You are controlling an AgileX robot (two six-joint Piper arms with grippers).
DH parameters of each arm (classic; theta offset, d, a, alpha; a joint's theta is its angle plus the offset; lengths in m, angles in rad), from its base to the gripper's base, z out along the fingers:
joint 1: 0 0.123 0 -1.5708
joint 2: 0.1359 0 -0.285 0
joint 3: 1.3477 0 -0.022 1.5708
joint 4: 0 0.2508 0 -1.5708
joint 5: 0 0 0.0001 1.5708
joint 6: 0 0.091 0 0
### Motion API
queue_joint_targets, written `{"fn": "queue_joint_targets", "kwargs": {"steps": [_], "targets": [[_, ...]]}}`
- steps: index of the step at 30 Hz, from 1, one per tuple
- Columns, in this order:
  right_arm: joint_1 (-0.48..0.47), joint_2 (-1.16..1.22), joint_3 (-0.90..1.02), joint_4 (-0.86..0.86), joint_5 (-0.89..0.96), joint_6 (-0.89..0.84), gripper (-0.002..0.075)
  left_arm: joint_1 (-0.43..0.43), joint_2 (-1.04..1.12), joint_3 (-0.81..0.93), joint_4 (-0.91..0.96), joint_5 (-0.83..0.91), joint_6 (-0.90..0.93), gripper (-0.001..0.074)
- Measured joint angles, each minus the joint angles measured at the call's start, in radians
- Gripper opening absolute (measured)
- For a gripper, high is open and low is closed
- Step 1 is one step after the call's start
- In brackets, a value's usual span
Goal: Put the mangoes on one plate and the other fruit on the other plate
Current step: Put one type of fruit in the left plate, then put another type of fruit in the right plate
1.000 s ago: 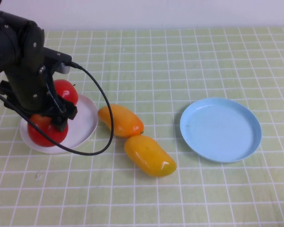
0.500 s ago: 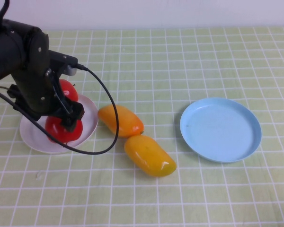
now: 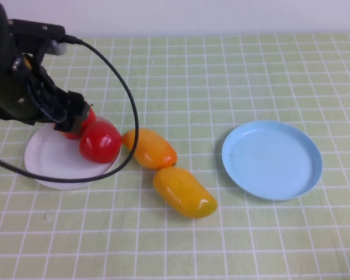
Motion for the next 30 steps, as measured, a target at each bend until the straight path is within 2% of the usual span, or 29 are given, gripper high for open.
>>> {"fn": "queue_joint_targets", "kwargs": {"steps": [5, 8, 12, 24, 30], "targets": [[0.0, 0.0, 0.0, 0.0, 0.0, 0.0, -0.0016, 0.002, -0.163, 0.123, -0.009, -0.053, -0.004, 0.0139], [0.0, 0.0, 0.0, 0.0, 0.0, 0.0, -0.0016, 0.002, -0.249, 0.204, -0.009, -0.074, 0.006, 0.0041], [0.0, 0.0, 0.0, 0.0, 0.0, 0.0, -0.0016, 0.002, -0.343, 0.303, -0.013, -0.106, 0.01, 0.0012], [0.0, 0.0, 0.0, 0.0, 0.0, 0.0, -0.0017, 0.002, -0.739, 0.678, -0.02, -0.348, 0.006, 0.0004], [0.0, 0.0, 0.0, 0.0, 0.0, 0.0, -0.0016, 0.002, -0.801, 0.712, 0.003, -0.398, 0.004, 0.0004]]}}
